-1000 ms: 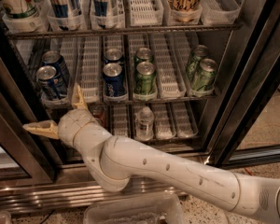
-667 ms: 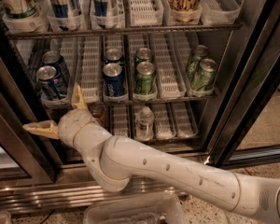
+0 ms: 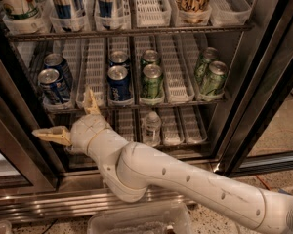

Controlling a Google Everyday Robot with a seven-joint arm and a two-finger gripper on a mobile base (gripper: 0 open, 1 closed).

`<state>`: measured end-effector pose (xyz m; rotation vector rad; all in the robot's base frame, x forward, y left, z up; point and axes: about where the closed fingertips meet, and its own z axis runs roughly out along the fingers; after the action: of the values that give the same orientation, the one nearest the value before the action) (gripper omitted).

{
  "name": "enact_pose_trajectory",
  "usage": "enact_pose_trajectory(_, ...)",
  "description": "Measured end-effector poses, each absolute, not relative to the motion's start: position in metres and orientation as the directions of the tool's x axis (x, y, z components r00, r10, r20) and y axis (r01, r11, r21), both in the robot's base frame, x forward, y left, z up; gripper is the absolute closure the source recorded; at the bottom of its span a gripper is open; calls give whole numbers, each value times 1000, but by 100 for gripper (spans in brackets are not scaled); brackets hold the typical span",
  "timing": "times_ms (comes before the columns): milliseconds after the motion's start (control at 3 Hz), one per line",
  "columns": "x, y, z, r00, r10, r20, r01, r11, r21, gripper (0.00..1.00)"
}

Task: Pick pepsi can from middle shelf of fridge

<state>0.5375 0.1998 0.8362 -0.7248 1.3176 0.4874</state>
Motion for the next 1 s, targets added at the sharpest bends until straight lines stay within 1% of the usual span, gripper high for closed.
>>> enact_pose_trajectory(333,537,200,836,202,-78,-976,-694,692,-199,0)
enact_pose_trajectory(667,537,200,836,202,-78,-976,-694,692,-199,4)
enact_pose_trajectory(1000,537,200,836,202,-78,-976,-694,692,-199,24)
